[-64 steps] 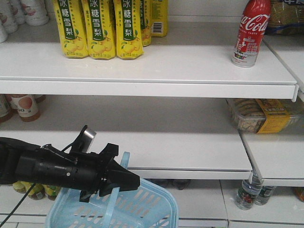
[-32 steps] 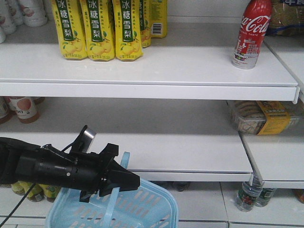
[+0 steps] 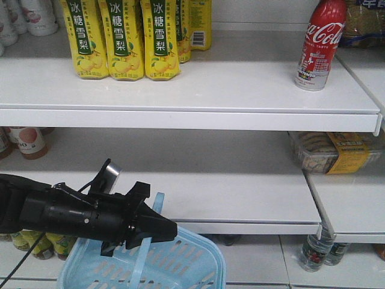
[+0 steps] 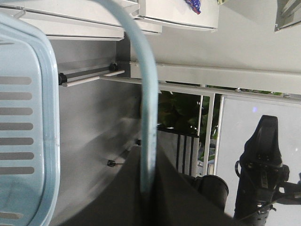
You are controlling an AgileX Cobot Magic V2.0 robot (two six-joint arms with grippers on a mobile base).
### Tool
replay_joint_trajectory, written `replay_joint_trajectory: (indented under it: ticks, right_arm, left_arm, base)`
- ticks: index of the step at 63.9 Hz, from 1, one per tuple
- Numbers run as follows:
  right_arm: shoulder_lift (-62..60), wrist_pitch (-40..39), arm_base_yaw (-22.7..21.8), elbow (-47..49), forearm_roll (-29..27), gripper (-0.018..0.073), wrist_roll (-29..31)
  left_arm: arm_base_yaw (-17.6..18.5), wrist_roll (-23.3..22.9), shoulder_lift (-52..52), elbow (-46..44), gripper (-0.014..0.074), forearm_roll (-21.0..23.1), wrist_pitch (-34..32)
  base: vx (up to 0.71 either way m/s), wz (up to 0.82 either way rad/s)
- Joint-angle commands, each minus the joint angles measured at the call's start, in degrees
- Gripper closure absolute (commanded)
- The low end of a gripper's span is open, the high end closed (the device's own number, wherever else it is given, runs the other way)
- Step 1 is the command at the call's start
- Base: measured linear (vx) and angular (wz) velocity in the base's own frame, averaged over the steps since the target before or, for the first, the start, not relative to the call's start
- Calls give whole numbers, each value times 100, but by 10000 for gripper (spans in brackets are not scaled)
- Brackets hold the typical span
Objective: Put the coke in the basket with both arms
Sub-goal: 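Align the base in front of the Coca-Cola can, holding the basket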
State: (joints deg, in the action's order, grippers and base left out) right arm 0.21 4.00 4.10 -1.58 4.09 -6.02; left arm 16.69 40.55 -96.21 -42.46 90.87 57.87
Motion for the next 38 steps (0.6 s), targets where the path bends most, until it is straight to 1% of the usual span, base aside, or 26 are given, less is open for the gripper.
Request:
replay_joint_trajectory:
  ticks: [1,38]
  right_arm:
    - [63,-400,-3,-46,22,569,58]
    - [63,-400,-3,-46,22,569,58]
  left_arm:
    - [44,31,271,-77,602,383,389]
    - [44,31,271,-77,602,383,389]
  base:
    - [2,0]
    - [2,0]
